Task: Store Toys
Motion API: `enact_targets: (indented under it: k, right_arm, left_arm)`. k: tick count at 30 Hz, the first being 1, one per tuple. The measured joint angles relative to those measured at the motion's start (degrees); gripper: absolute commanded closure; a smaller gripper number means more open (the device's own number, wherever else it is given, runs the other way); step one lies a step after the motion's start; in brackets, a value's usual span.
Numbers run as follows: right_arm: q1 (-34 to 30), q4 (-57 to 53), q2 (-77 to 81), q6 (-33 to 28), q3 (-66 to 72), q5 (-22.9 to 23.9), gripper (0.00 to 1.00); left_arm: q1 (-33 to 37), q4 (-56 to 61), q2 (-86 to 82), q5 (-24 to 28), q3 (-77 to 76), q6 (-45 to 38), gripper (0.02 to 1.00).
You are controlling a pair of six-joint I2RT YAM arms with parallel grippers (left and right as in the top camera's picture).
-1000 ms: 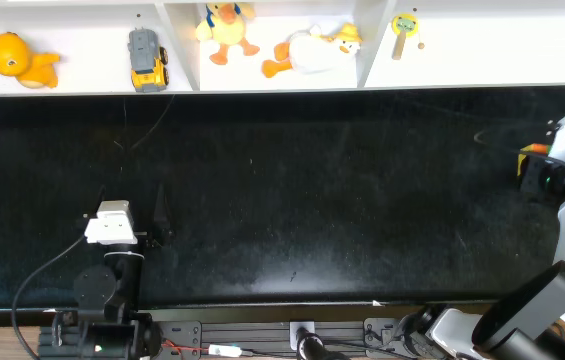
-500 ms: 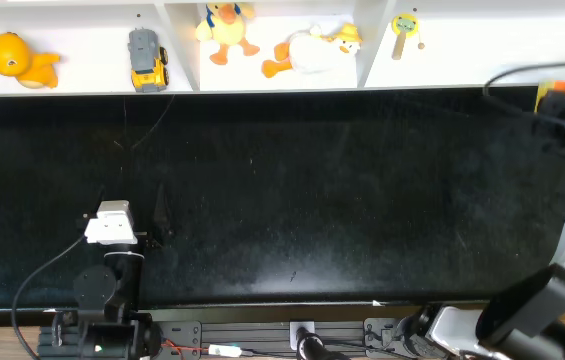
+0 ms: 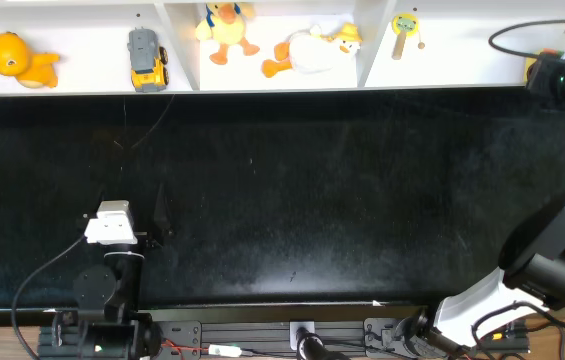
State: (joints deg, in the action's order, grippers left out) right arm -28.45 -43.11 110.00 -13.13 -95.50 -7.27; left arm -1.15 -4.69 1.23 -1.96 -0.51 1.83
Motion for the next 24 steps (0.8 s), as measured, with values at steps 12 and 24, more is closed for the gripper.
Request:
enact_targets:
  k: [12, 24]
  right_arm:
    - [0.79, 0.85, 5.11, 0.76, -2.86, 0.0, 0.255]
    - [2.64, -1.46, 5.4, 0.87, -2.62, 1.73, 0.005]
  left_arm:
    - [0.0, 0.02, 0.0, 0.0, 0.0, 0.0, 0.02]
    - [0.0, 0.0, 0.0, 0.0, 0.0, 0.0, 0.02]
